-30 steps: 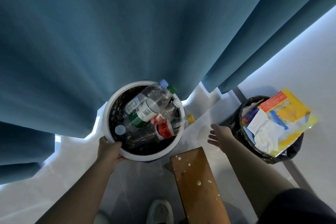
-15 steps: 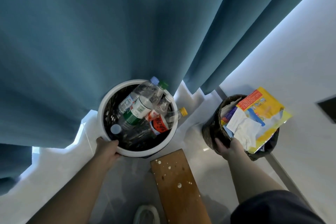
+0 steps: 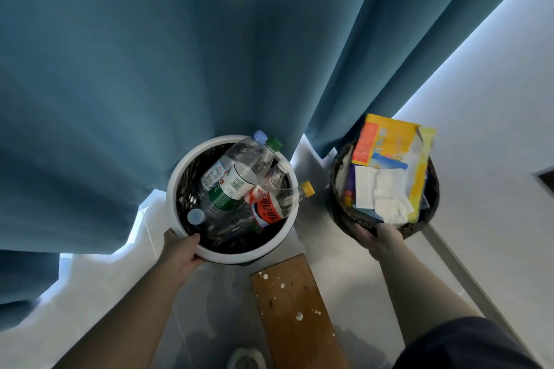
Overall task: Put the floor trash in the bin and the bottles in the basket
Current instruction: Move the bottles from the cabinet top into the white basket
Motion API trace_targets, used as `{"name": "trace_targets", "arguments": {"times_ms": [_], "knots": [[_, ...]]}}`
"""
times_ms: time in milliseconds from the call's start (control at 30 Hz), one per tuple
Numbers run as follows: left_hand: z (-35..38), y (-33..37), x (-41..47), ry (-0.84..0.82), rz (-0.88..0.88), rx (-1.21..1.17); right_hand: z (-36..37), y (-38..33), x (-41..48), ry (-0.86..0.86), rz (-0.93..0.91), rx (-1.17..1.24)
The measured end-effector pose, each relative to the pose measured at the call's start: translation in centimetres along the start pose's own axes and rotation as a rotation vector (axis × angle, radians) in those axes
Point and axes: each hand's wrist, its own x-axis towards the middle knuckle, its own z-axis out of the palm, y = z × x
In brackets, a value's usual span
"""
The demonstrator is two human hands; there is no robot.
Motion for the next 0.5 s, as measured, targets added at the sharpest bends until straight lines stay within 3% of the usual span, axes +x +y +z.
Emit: {"name": "trace_targets", "arguments": {"times_ms": [167, 333, 500], "knots": [[-0.3, -0.2, 0.5, -0.009, -0.002, -0.002, 1.8, 0.2, -0.7, -0.061, -0.079, -0.284], [-0.5, -0.3, 0.3, -0.016, -0.007, -0.017, 2.9, 0.9, -1.0, -0.039, -0.062, -0.309], [-0.8, -0.4, -0.1, -0.053, -0.033, -0.053, 3.3, 1.1, -1.0, -0.147, -0.131, -0.382]]}}
